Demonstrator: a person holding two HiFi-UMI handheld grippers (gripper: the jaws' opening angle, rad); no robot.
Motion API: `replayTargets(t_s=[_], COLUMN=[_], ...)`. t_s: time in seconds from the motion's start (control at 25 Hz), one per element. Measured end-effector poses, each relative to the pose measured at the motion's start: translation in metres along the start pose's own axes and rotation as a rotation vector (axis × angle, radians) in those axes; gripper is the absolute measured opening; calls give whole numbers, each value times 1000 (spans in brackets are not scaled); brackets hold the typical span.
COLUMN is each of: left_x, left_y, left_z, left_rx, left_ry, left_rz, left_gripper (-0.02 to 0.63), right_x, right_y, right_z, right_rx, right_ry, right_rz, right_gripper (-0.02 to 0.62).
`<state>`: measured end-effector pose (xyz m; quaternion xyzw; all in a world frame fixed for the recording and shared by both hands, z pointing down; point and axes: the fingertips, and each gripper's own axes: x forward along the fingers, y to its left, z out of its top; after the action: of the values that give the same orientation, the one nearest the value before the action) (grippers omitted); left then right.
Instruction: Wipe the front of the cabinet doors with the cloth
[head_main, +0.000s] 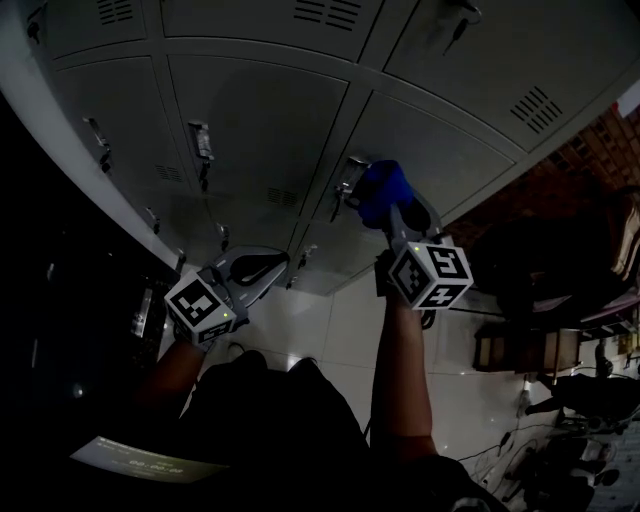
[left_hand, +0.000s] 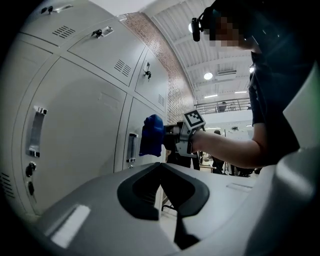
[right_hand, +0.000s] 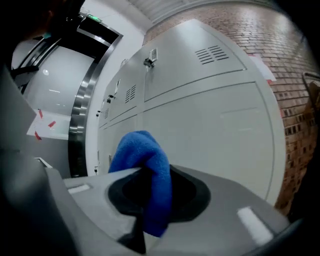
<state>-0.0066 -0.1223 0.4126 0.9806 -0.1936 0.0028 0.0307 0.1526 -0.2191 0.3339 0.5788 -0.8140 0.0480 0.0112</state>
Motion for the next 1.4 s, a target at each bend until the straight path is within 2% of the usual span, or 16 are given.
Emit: replayTargets(t_s=[0.28,0.6,1.0,1.4], left_x=[-15,-20,7,36], left_y=[10,11,-1,-23], left_z=[0,-3,-5,-4], left_rx=[0,-7,-12,-4], left_ry=[-2,0,-2,5], left_rz=[23,20,-37,-97], left_gripper=[2,2,2,2], right_x=[47,59,22,-52], right_y=[35,23,-39,-150], right_z=[-36,-52,-49,-49], right_rx=[-37,-98,-73,-45], right_ry=[57,70,76,74], right_rz=[38,-53,-144,-373], right_gripper=[69,69,69,69])
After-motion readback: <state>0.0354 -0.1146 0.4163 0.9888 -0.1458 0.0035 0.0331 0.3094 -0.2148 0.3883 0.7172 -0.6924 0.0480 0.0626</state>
